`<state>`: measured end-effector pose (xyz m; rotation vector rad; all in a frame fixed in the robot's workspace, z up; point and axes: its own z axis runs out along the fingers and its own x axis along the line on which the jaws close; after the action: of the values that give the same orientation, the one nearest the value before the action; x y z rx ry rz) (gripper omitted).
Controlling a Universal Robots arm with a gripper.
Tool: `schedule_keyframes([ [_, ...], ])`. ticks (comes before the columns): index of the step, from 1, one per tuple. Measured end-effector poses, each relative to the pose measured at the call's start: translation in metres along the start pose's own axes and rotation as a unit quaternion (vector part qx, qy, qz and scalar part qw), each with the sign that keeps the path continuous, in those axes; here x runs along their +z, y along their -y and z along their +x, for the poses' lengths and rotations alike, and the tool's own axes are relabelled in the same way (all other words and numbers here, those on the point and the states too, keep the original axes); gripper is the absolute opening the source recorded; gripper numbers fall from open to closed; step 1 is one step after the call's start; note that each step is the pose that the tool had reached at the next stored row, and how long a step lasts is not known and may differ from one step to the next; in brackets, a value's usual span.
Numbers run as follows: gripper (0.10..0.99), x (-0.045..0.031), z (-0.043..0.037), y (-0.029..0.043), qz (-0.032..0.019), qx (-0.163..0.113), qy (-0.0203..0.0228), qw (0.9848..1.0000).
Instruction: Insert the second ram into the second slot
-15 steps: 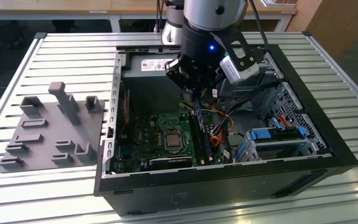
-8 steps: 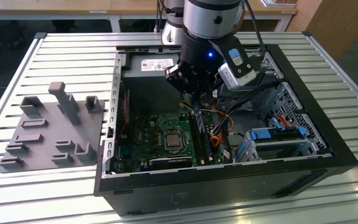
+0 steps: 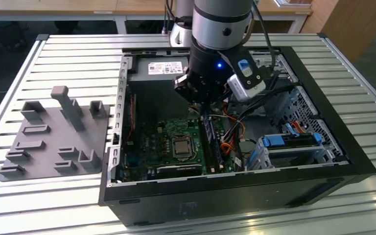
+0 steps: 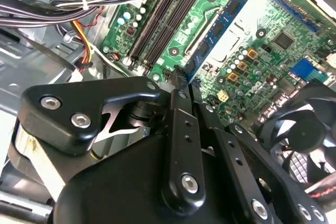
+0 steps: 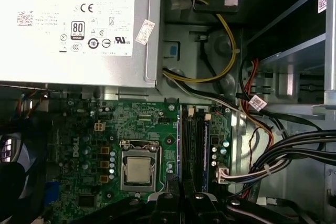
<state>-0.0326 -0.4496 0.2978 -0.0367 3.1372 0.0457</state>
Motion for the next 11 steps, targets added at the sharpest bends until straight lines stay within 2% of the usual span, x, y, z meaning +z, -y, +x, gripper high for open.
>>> schedule_keyframes([
  [11,0.137,0.0188,-0.0031,0.0006,0.0001,0.003,0.0001,1.0000],
])
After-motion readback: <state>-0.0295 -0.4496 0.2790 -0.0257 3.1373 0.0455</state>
